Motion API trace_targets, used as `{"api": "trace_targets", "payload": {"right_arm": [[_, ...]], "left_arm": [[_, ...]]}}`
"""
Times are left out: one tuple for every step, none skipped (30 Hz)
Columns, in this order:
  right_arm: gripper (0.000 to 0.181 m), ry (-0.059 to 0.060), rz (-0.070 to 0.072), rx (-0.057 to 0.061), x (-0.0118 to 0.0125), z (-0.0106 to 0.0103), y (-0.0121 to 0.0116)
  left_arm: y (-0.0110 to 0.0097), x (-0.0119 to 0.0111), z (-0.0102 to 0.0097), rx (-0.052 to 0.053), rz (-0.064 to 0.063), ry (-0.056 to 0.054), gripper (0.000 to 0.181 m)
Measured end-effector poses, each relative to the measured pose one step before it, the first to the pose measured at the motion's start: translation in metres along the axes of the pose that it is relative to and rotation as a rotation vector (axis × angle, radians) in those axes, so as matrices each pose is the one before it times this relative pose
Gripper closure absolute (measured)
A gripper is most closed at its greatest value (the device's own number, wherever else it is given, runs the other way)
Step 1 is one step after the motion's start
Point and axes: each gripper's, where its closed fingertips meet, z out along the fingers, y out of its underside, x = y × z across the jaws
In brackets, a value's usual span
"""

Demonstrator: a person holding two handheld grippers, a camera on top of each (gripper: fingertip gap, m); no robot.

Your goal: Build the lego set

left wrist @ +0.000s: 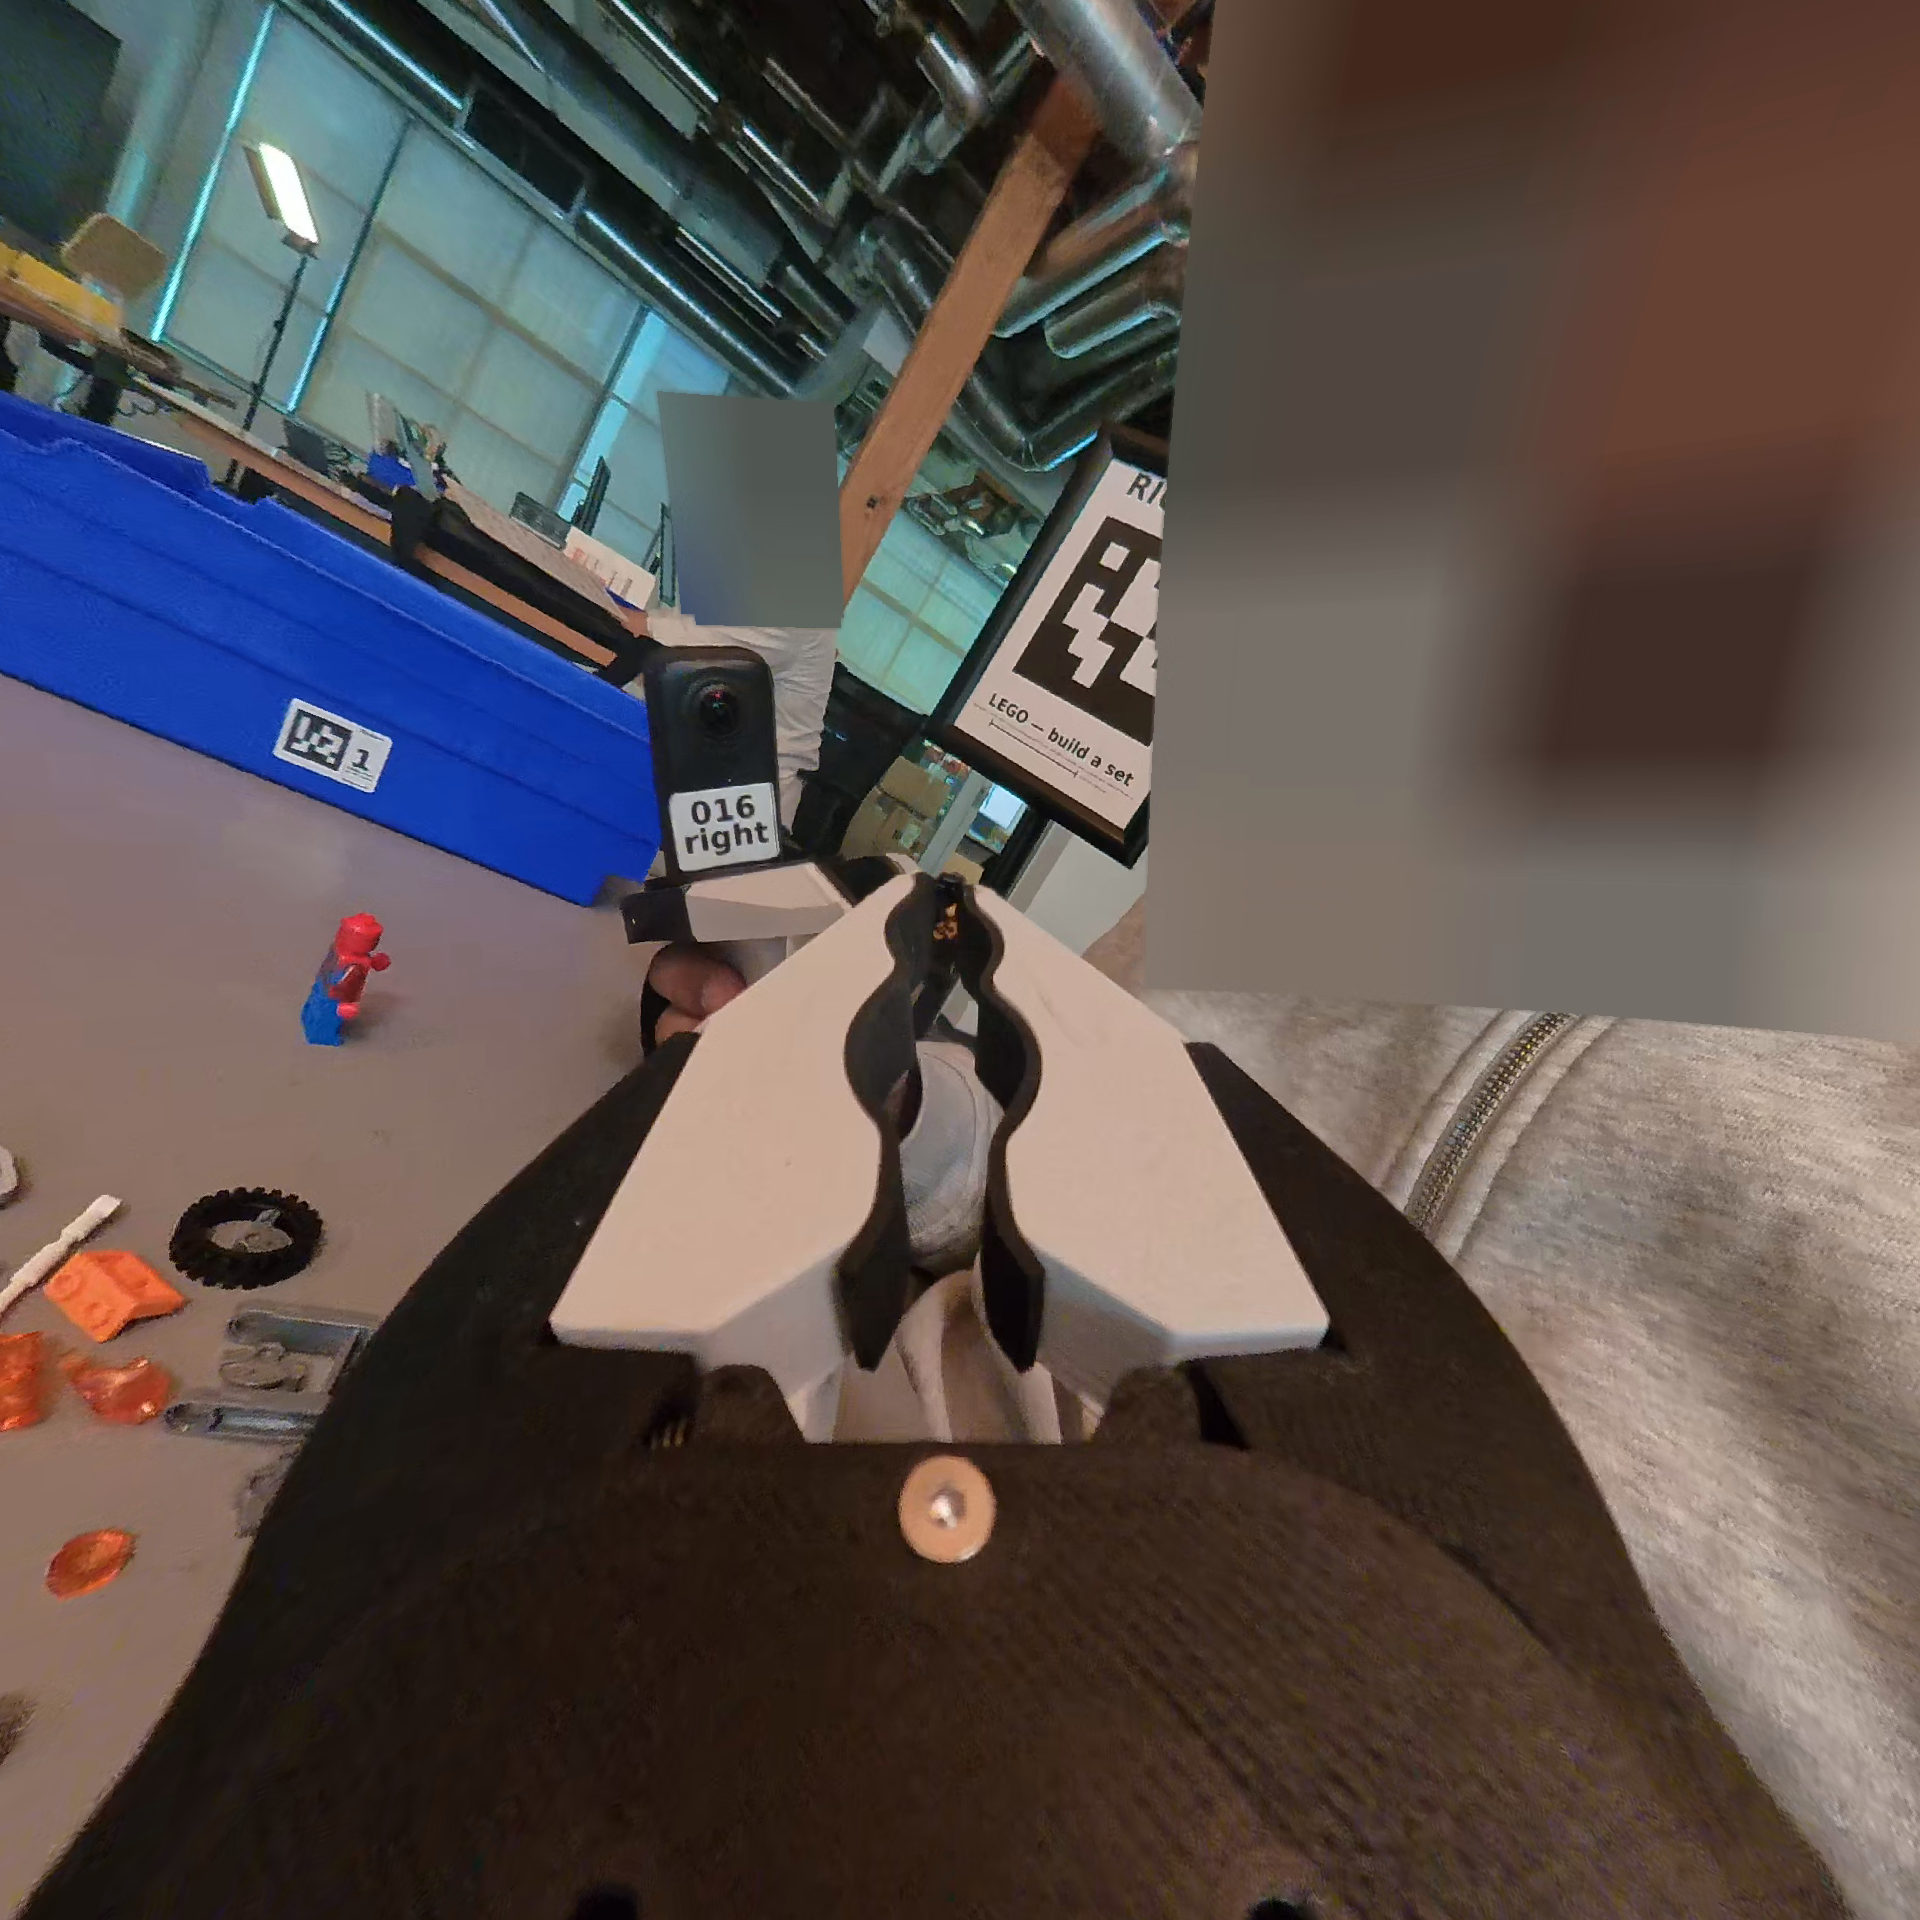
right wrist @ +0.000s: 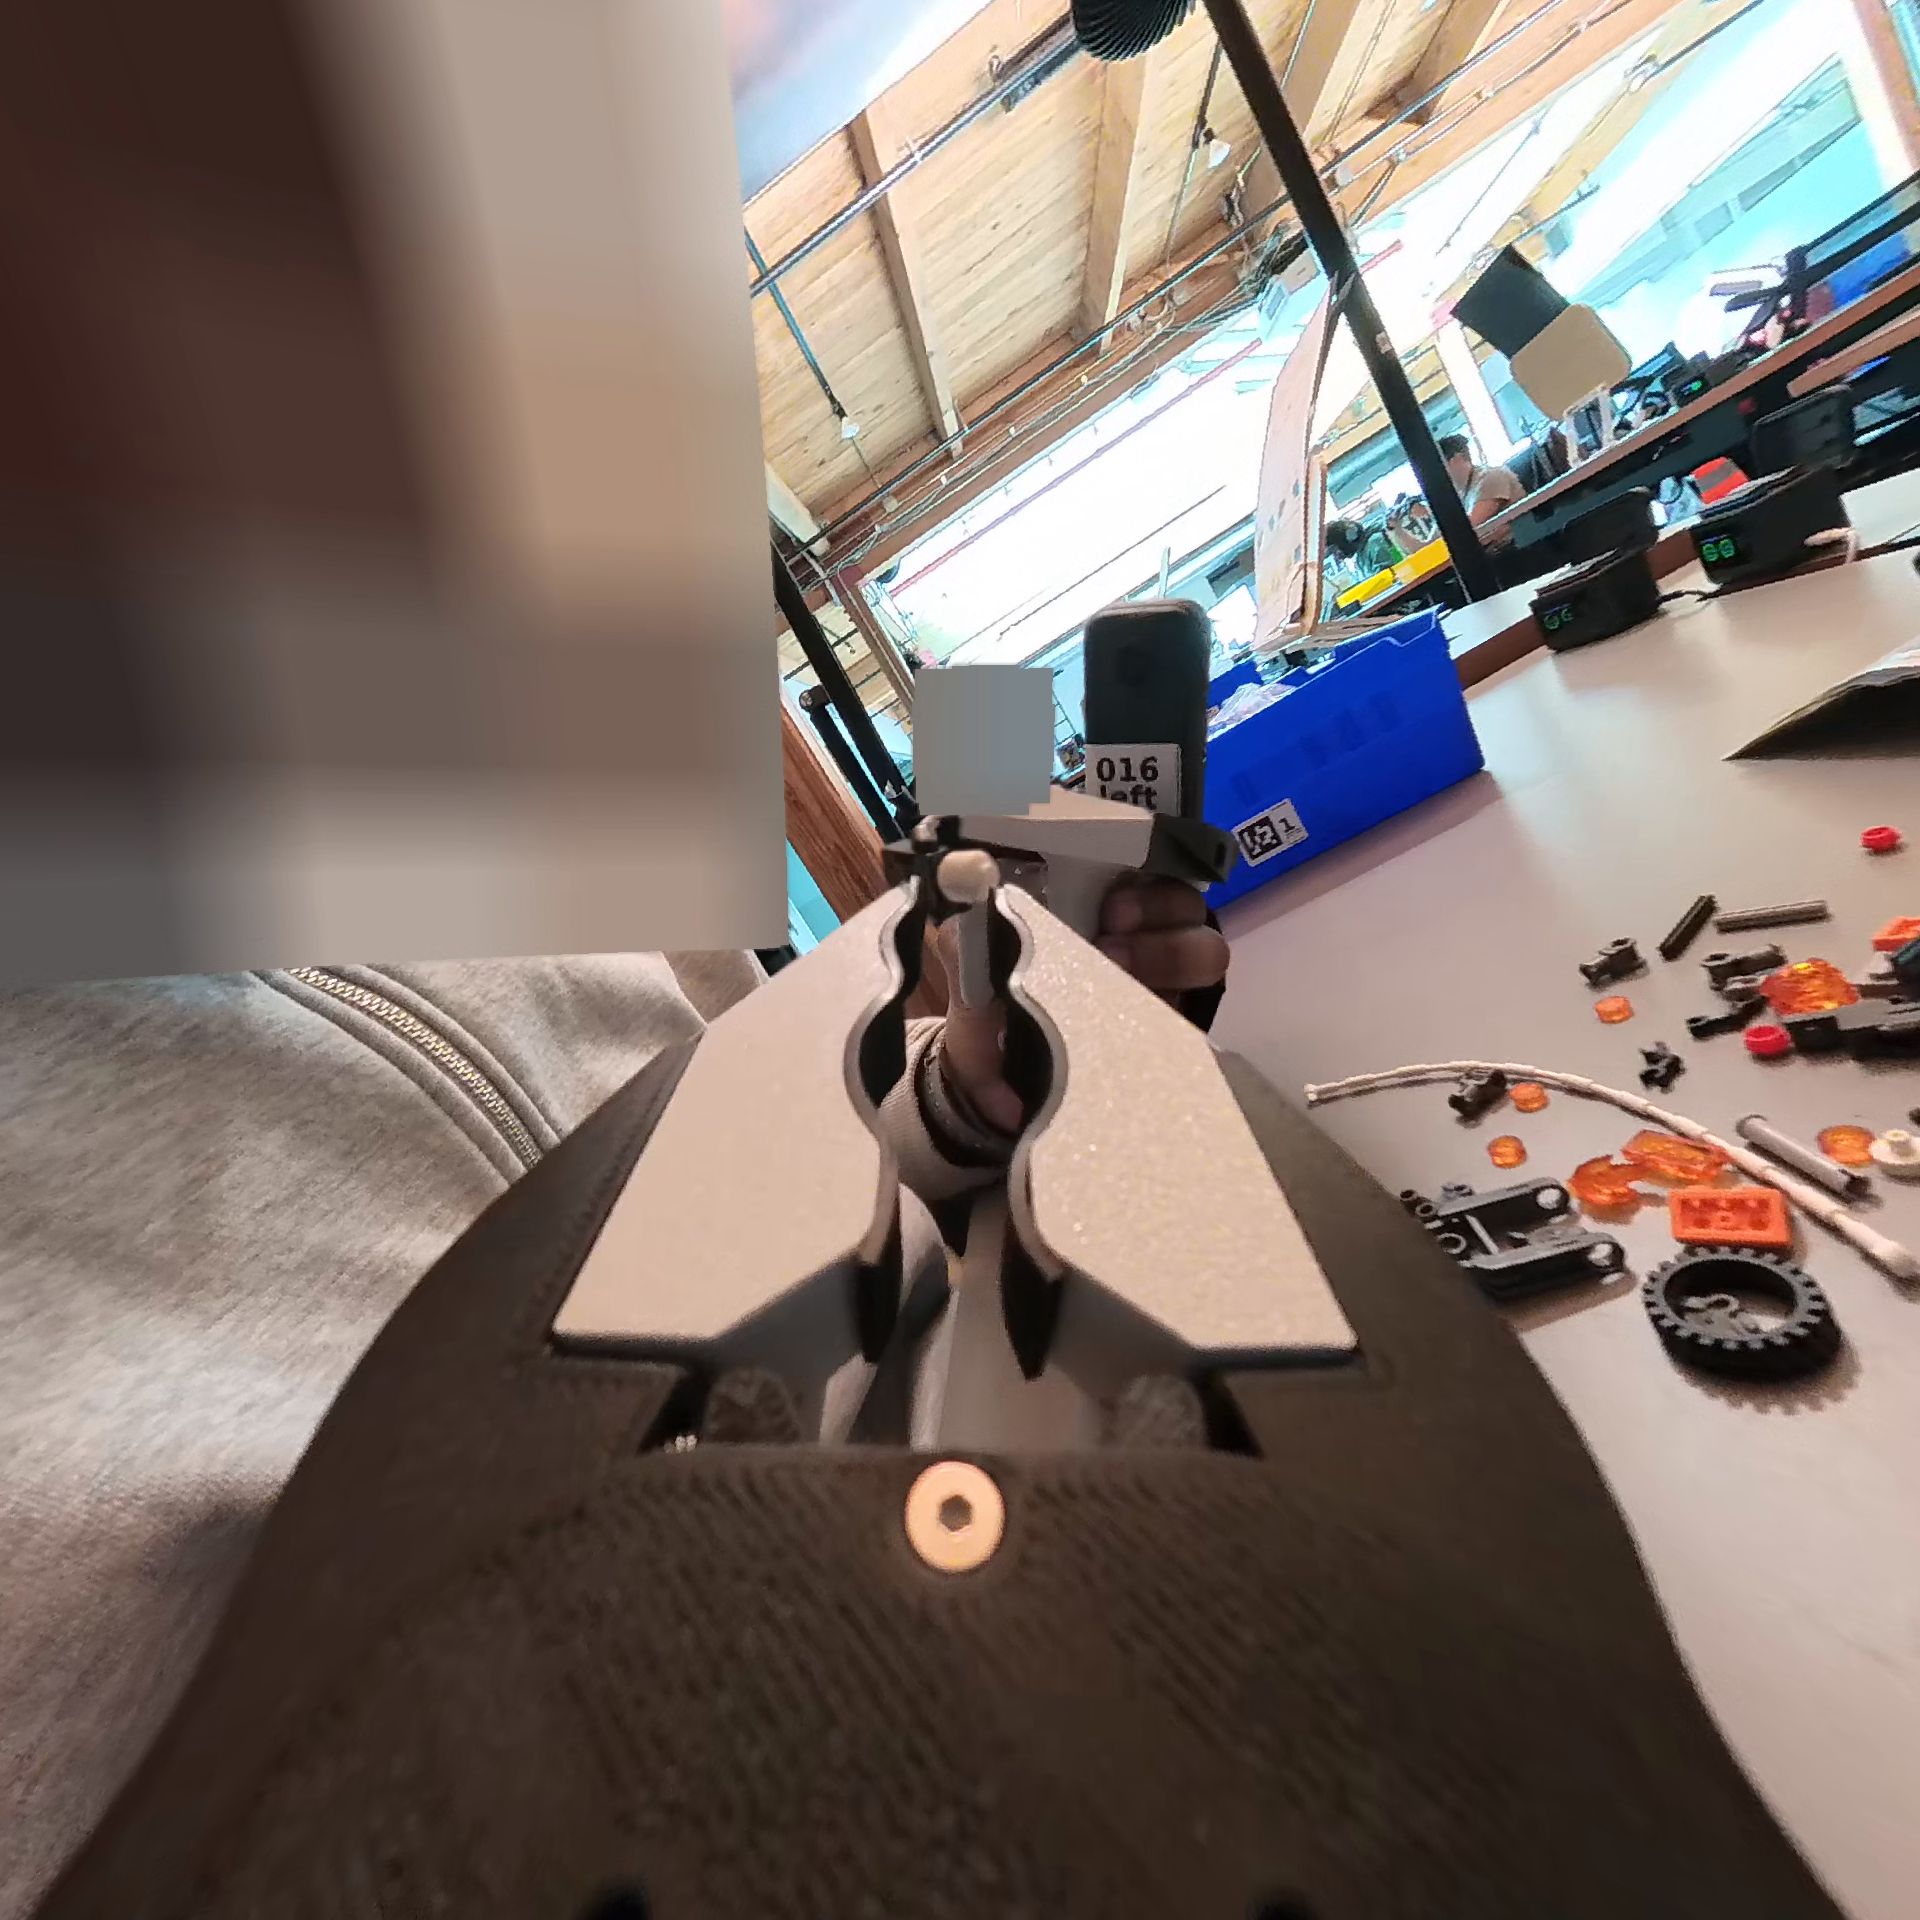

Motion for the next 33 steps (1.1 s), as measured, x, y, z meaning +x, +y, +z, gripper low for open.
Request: {"api": "trace_targets", "payload": {"right_arm": [[0.171,0.0025,-0.0028,0.0053,0.00035,-0.00055,-0.00090],[0.170,0.0035,-0.0050,0.0056,0.00029,-0.00053,-0.00096],[0.170,0.0038,-0.0053,0.0049,0.00030,-0.00045,-0.00091],[0.170,0.0024,-0.0026,0.0039,0.00019,-0.00046,-0.00066],[0.169,-0.0007,0.0005,0.0024,0.00006,-0.00024,-0.00040],[0.168,-0.0023,0.0022,0.0009,-0.00019,-0.00005,-0.00010],[0.167,-0.0018,0.0020,0.0001,-0.00003,0.00001,0.00000],[0.166,-0.0012,0.0005,-0.0003,-0.00021,0.00007,0.00009],[0.166,-0.0006,-0.0007,-0.0004,-0.00018,0.00007,0.00007],[0.166,-0.0006,-0.0011,-0.0002,-0.00010,0.00005,0.00012],[0.165,-0.0006,-0.0009,-0.0002,-0.00015,0.00000,-0.00001],[0.165,-0.0004,-0.0014,-0.0001,-0.00023,0.00002,-0.00005],[0.165,0.0006,-0.0031,-0.0003,-0.00011,0.00011,-0.00002],[0.165,0.0022,-0.0058,-0.0008,-0.00014,-0.00004,0.00003],[0.164,0.0037,-0.0084,-0.0012,-0.00003,0.00013,0.00010],[0.164,0.0054,-0.0108,-0.0019,-0.00016,0.00013,0.00005],[0.164,0.0086,-0.0137,-0.0018,0.00026,0.00020,0.00005],[0.163,0.0114,-0.0161,-0.0011,0.00046,0.00013,-0.00017],[0.162,0.0137,-0.0164,-0.0007,0.00074,0.00001,-0.00026],[0.160,0.0143,-0.0159,-0.0010,0.00082,0.00001,-0.00012],[0.159,0.0145,-0.0151,-0.0012,0.00087,0.00008,-0.00013],[0.157,0.0164,-0.0141,-0.0012,0.00120,0.00005,-0.00012],[0.155,0.0168,-0.0131,-0.0013,0.00129,0.00018,0.00000],[0.154,0.0154,-0.0122,-0.0015,0.00123,0.00026,0.00007],[0.154,0.0135,-0.0103,-0.0019,0.00102,0.00034,0.00016],[0.154,0.0107,-0.0084,-0.0031,0.00087,0.00044,0.00031],[0.155,0.0080,-0.0069,-0.0038,0.00047,0.00056,0.00054],[0.155,0.0060,-0.0042,-0.0052,0.00039,0.00058,0.00068],[0.155,0.0040,-0.0024,-0.0063,0.00024,0.00076,0.00090],[0.155,0.0013,-0.0023,-0.0065,-0.00012,0.00065,0.00089],[0.154,0.0008,-0.0028,-0.0061,-0.00017,0.00068,0.00083],[0.154,0.0013,-0.0042,-0.0052,-0.00039,0.00062,0.00073],[0.154,0.0024,-0.0058,-0.0048,-0.00030,0.00058,0.00072]], "left_arm": [[-0.00139,-0.00090,-0.00103,0.0087,-0.0047,-0.0033,0.181],[-0.00119,-0.00080,-0.00096,0.0073,-0.0026,-0.0038,0.181],[-0.00084,-0.00045,-0.00062,0.0050,-0.0005,-0.0024,0.181],[-0.00047,-0.00014,-0.00029,0.0026,0.0013,-0.0015,0.181],[-0.00014,-0.00005,-0.00001,0.0001,0.0029,-0.0017,0.181],[0.00022,0.00006,0.00018,-0.0016,0.0039,-0.0017,0.181],[0.00029,-0.00005,0.00020,-0.0023,0.0050,-0.0028,0.181],[0.00031,0.00008,0.00024,-0.0025,0.0055,-0.0026,0.181],[0.00011,0.00018,0.00018,-0.0022,0.0056,-0.0019,0.181],[0.00018,-0.00005,0.00015,-0.0016,0.0052,-0.0030,0.181],[0.00016,-0.00016,0.00001,-0.0014,0.0045,-0.0036,0.181],[0.00004,-0.00021,-0.00014,-0.0003,0.0034,-0.0031,0.181],[-0.00035,-0.00021,-0.00016,0.0015,0.0022,-0.0029,0.181],[-0.00049,-0.00037,-0.00029,0.0027,0.0020,-0.0027,0.181],[-0.00051,-0.00024,-0.00037,0.0028,0.0011,-0.0025,0.181],[-0.00052,-0.00042,-0.00042,0.0030,0.0007,-0.0030,0.181],[-0.00029,-0.00053,-0.00030,0.0017,-0.0003,-0.0025,0.181],[-0.00005,-0.00039,-0.00008,0.0007,-0.0013,-0.0016,0.181],[-0.00002,-0.00036,0.00000,0.0000,-0.0012,-0.0014,0.181],[0.00007,-0.00032,-0.00012,0.0000,0.0003,-0.0021,0.181],[-0.00003,-0.00028,0.00002,-0.0002,0.0023,-0.0029,0.181],[0.00002,-0.00034,-0.00010,-0.0006,0.0029,-0.0034,0.181],[0.00019,-0.00020,0.00006,-0.0013,0.0021,-0.0027,0.181],[0.00025,-0.00013,0.00016,-0.0019,0.0014,-0.0014,0.181],[0.00034,-0.00010,0.00012,-0.0021,0.0010,-0.0010,0.181],[0.00028,-0.00016,0.00020,-0.0018,0.0018,-0.0020,0.181],[0.00033,-0.00042,0.00009,-0.0016,0.0022,-0.0036,0.181],[0.00022,-0.00055,0.00003,-0.0016,0.0015,-0.0038,0.181],[0.00008,-0.00019,0.00010,-0.0007,0.0006,-0.0017,0.181],[-0.00011,0.00000,-0.00004,0.0007,0.0007,0.0000,0.181],[-0.00014,0.00004,0.00002,0.0008,0.0007,-0.0005,0.181],[-0.00015,-0.00017,-0.00007,0.0006,0.0003,-0.0008,0.181],[-0.00017,0.00004,-0.00011,0.0010,0.0004,-0.0001,0.181]]}}
